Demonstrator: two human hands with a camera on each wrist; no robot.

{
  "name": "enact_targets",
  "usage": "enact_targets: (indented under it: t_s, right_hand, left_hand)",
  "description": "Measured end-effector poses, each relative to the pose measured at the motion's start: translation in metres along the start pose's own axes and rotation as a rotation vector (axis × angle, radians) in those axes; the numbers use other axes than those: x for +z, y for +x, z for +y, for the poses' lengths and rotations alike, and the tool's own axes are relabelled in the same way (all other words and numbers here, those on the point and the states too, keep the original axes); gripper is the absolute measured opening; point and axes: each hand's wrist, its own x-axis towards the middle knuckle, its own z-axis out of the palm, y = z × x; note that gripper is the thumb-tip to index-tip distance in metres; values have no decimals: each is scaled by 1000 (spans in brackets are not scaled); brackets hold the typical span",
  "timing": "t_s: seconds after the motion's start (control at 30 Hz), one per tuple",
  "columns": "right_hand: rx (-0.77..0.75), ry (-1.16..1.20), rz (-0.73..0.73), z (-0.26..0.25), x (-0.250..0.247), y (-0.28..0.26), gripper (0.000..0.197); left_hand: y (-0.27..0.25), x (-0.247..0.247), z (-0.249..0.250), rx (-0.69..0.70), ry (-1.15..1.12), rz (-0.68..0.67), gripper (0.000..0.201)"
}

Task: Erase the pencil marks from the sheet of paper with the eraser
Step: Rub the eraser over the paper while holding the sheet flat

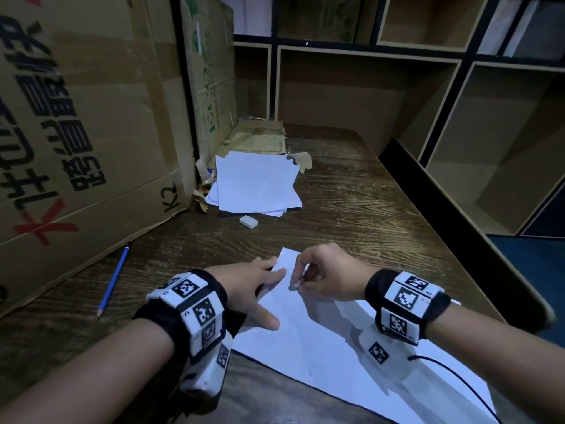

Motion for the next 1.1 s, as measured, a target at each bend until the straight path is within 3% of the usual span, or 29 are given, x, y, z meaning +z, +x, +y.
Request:
enact_targets:
  t_s: [0.2, 0.53, 0.63, 0.83, 1.0, 1.1]
  right_hand:
    - [-145, -36, 21, -8, 11, 1, 6]
    - [-226, -148, 21, -17, 21, -2, 9]
    - [-208, -226, 22, -21, 23, -3, 10]
    - [-19, -296, 48, -15, 15, 5, 12]
    - [-132, -280, -58, -31, 28, -19, 14]
    - [-120, -353, -47, -30, 24, -14, 18]
  left_hand:
    - [10, 5, -13, 25, 4, -48, 125]
    - [15, -2, -7, -27, 100, -77, 122]
    - [16, -2, -6, -48, 117, -98, 124]
    - [19, 1, -9, -72, 136, -108, 144]
    - [18, 0, -5, -86, 148, -136, 144]
    - [19, 1, -5, -86, 147, -130, 144]
